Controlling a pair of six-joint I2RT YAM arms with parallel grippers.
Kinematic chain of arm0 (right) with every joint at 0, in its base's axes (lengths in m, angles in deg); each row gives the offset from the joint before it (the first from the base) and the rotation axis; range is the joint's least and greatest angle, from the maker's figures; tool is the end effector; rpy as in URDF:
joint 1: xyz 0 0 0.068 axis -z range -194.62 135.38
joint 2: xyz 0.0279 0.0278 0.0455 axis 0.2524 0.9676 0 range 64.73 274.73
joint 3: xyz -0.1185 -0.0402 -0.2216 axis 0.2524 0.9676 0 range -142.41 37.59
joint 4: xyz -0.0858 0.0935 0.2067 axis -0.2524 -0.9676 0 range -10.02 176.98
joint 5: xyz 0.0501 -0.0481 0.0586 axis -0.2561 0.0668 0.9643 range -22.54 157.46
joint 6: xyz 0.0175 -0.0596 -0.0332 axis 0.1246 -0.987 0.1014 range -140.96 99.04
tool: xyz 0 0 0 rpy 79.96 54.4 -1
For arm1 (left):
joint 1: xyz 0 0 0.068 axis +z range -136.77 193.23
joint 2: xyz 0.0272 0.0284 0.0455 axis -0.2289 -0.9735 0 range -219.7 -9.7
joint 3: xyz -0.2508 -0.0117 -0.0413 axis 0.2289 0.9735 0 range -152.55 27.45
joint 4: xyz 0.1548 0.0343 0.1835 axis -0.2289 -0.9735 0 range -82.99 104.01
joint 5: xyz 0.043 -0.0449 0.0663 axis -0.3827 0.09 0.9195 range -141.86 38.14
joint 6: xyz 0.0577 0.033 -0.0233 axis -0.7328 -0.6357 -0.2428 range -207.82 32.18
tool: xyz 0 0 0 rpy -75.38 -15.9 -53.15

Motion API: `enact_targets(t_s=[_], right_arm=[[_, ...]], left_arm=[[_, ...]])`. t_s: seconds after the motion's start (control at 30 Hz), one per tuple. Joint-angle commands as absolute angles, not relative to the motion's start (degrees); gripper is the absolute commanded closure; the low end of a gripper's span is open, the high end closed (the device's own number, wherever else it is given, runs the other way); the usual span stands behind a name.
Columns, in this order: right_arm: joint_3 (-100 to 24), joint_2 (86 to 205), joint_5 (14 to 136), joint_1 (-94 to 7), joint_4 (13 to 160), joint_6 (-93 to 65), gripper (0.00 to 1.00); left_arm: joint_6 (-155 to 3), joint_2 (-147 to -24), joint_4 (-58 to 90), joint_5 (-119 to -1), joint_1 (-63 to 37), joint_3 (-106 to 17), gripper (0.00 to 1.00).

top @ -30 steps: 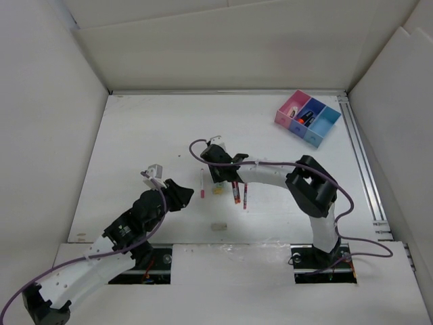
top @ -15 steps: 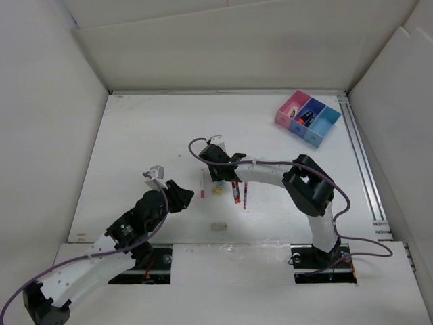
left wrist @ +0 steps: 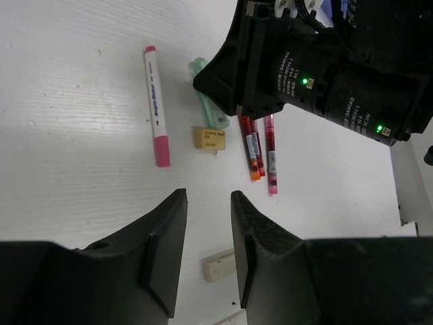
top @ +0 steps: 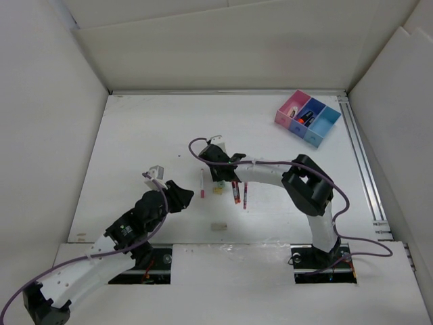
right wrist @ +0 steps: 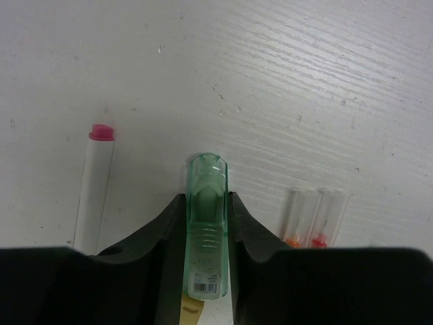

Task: Sort the stationery into containers
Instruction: Pick up the stationery from the center of the board.

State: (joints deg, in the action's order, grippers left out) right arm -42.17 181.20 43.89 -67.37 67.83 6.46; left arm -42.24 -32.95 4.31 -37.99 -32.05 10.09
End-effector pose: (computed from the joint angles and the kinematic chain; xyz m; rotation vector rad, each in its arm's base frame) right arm 0.2703 0.3174 0.1418 -0.3807 2.4040 0.0926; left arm 0.1152 -0.0966 0.2118 -0.1824 1.9201 -0.8749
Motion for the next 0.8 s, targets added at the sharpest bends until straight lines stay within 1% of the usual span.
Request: enact_targets(t_s=[0.0, 0.2, 0.43, 0.6, 0.67, 0.7, 0.77], right_arm=[[-43.00, 181.28, 44.08, -67.70, 69.84, 7.17, 0.76], [-45.90, 175.84, 41.62, -66.39, 69.84, 4.18, 0.76], [-46.61, 167.05, 43.65, -56.21, 70.46, -0.29, 0.76], [-47.74, 164.31, 48.73, -40.83, 71.07, -2.76, 0.76], [-49.06, 165.54, 52.06, -36.09, 71.68, -2.76, 0.76], [-49.68, 166.15, 56.00, -31.63, 72.47, -2.76, 0.76], [-52.22, 168.60, 58.66, -27.56, 72.48, -2.76, 0.76]], left_arm=[[-42.38, -33.61, 5.65, -37.97, -32.30, 9.52, 0.71], [-42.90, -34.13, 6.19, -37.97, -32.30, 9.52, 0.71], [-43.43, -36.06, 8.64, -39.12, -32.30, 10.05, 0.71], [-44.05, -39.05, 11.10, -40.96, -32.30, 10.05, 0.71], [-44.58, -40.72, 11.98, -40.96, -32.30, 10.05, 0.71], [-44.58, -41.25, 12.86, -41.48, -32.30, 10.05, 0.71], [-44.58, -42.65, 13.56, -41.49, -32.30, 10.05, 0.71]])
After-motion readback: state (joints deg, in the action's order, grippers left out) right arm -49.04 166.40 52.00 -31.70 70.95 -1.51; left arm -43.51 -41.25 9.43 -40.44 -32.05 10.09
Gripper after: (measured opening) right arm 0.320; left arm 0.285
